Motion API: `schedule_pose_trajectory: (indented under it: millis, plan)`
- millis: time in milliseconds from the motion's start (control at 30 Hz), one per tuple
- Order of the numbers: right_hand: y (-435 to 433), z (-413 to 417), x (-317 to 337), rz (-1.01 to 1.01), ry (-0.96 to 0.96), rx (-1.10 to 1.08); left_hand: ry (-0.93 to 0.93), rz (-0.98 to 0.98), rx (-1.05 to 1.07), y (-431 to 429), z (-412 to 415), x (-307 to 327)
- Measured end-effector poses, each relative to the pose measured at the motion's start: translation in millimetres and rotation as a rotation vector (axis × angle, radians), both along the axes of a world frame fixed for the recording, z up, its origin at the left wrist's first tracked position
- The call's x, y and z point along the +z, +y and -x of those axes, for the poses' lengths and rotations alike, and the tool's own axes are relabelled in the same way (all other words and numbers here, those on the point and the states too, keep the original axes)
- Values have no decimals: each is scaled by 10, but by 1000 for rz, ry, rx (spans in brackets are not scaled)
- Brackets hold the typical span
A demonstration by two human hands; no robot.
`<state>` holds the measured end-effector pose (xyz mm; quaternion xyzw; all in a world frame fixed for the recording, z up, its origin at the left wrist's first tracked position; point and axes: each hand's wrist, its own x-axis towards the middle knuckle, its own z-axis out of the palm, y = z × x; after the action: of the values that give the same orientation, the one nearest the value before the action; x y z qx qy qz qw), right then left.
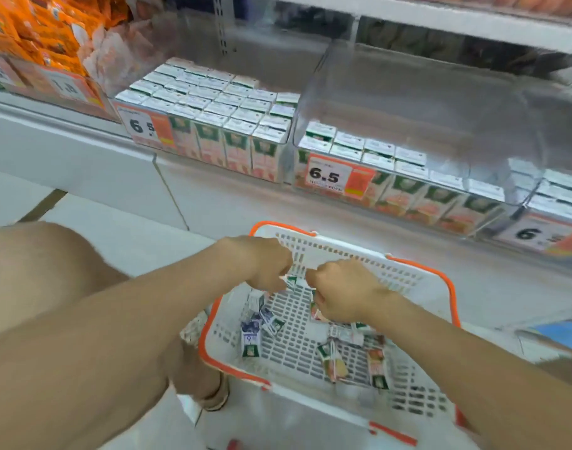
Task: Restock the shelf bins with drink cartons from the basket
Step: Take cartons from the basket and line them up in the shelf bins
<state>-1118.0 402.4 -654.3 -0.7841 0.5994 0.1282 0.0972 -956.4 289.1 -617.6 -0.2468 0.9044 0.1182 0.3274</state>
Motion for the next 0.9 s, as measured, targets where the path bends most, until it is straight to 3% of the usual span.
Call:
schedule_pose_trajectory:
  millis: [167, 367, 467, 600, 733, 900]
  plan:
    - [202, 181, -723, -217, 0, -118, -155, -3, -56, 183, 83, -960]
    - [336, 319, -1287, -382, -26, -128, -198, 47, -19, 236, 51, -1632]
    - [398, 363, -1555, -445, 2, -91, -182, -45, 51, 206, 4, -1949]
    - [491, 391, -1949, -446, -8, 1, -149, -81, 46, 284, 12, -2300]
    - [602, 364, -2211, -414, 69, 124, -215, 112, -100, 431, -6, -2622]
    - [673, 285, -2259, -398, 107, 85, -186, 190, -177, 439, 29, -2684]
